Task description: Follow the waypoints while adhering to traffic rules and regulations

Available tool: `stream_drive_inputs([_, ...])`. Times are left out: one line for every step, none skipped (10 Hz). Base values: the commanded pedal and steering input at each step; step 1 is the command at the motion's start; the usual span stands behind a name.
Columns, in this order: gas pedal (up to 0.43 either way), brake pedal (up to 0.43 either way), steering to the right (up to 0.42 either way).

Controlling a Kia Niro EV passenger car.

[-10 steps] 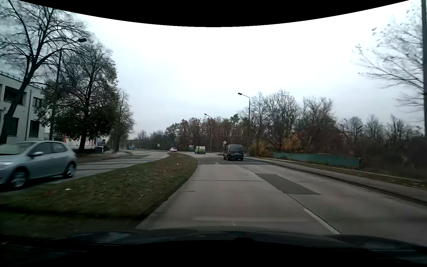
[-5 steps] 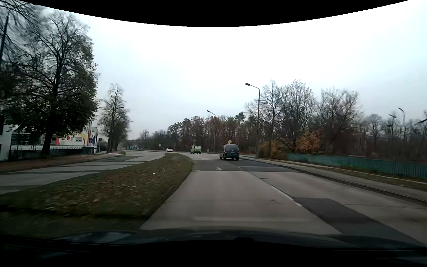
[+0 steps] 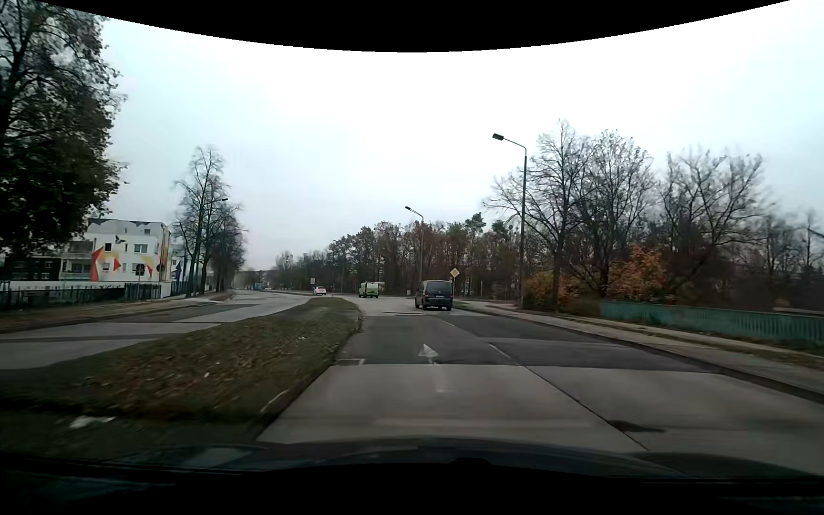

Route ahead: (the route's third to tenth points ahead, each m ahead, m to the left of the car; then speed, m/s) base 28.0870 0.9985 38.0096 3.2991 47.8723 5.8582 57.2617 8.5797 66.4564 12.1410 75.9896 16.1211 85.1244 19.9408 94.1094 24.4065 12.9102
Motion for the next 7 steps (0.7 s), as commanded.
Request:
stream_drive_inputs([0.157,0.000,-0.024])
stream_drive_inputs([0.157,0.000,-0.024])
stream_drive_inputs([0.157,0.000,-0.025])
stream_drive_inputs([0.157,0.000,-0.028])
stream_drive_inputs([0.169,0.000,-0.029])
stream_drive_inputs([0.169,0.000,-0.033])
stream_drive_inputs([0.169,0.000,-0.035])
